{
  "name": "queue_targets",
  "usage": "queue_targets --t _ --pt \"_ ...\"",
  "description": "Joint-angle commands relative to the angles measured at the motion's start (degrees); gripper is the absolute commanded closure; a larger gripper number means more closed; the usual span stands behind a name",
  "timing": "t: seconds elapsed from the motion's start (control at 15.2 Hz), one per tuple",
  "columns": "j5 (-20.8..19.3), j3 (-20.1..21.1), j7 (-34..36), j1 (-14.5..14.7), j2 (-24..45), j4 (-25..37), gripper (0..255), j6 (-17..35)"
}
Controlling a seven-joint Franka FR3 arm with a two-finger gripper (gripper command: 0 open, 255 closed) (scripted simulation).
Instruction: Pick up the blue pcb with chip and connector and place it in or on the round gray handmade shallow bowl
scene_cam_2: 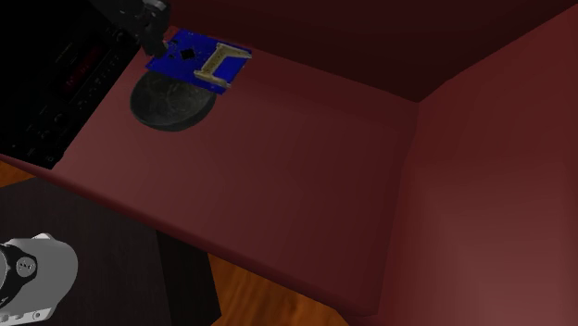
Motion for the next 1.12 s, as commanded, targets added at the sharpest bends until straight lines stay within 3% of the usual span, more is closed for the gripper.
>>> queue_targets --t 0.0,0.4,1.06 --pt "0.97 1.21 1.87 1.15 -2.92 -2.84 255 -0.15" --pt "4.16 5.01 7.35 4.68 -9.6 -7.83 255 -1.87" --pt "3.82 5.71 8.14 4.66 -7.08 -13.47 255 6.22"
